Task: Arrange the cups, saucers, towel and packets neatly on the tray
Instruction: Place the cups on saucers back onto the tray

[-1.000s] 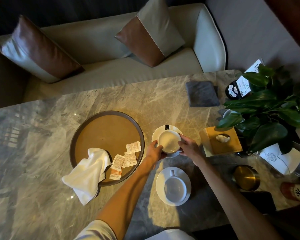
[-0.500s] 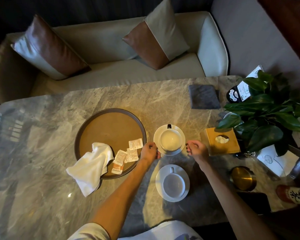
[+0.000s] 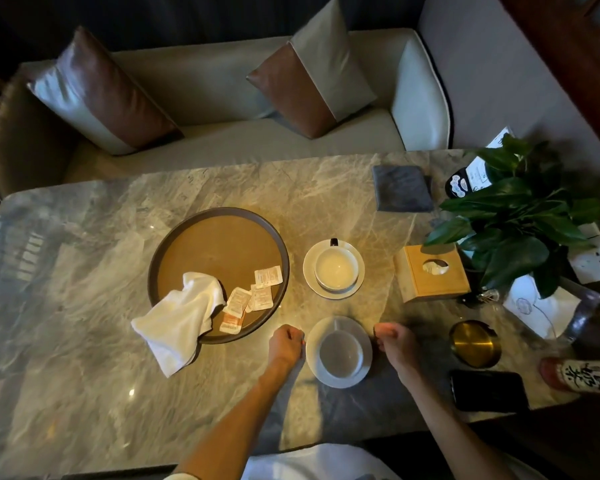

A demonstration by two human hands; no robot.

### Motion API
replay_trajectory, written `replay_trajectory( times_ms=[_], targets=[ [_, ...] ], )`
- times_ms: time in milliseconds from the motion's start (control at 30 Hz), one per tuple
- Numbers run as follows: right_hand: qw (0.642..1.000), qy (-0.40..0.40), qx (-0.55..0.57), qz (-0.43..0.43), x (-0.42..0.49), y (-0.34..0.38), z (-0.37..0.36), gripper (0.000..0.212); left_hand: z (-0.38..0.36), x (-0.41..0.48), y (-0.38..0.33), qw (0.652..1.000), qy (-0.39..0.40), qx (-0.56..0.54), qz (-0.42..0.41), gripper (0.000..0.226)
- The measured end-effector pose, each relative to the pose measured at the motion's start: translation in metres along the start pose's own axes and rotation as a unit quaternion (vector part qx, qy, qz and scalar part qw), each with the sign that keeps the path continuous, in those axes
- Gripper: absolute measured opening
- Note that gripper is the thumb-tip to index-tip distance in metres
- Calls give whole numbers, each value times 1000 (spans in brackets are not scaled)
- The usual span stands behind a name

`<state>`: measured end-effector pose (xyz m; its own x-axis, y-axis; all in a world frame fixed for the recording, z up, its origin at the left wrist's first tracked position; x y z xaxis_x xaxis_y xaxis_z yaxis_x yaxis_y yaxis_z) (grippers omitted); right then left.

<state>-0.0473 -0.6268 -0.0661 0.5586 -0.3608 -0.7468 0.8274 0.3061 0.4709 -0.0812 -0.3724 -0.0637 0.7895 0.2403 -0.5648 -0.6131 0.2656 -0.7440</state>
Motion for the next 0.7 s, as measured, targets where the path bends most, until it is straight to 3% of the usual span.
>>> replay_trajectory(
  times_ms=[167,367,700],
  targets=[
    [998,-2,47,31,23,65,0,18,17,41,-48,996,-43,46,-65,23],
    [999,-20,-5,47,51,113,-10,25,21,95,-88,989,-63,100,-88,29],
    [997,39,10,67,74,123,-25,28,1,126,-74,1000,-27,12,-6,13]
  ],
)
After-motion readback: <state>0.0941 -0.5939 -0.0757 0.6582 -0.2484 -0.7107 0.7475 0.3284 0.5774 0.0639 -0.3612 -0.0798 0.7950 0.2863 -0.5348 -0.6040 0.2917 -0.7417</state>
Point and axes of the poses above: each hand's wrist, its own x-axis towards the middle knuckle, its own z-axis out of the back of the hand, y = z × x, the point moved 5 cm from there along x, towards the middle knuckle, and after that the axes turned 15 degrees about -z, right-handed, at the moved point
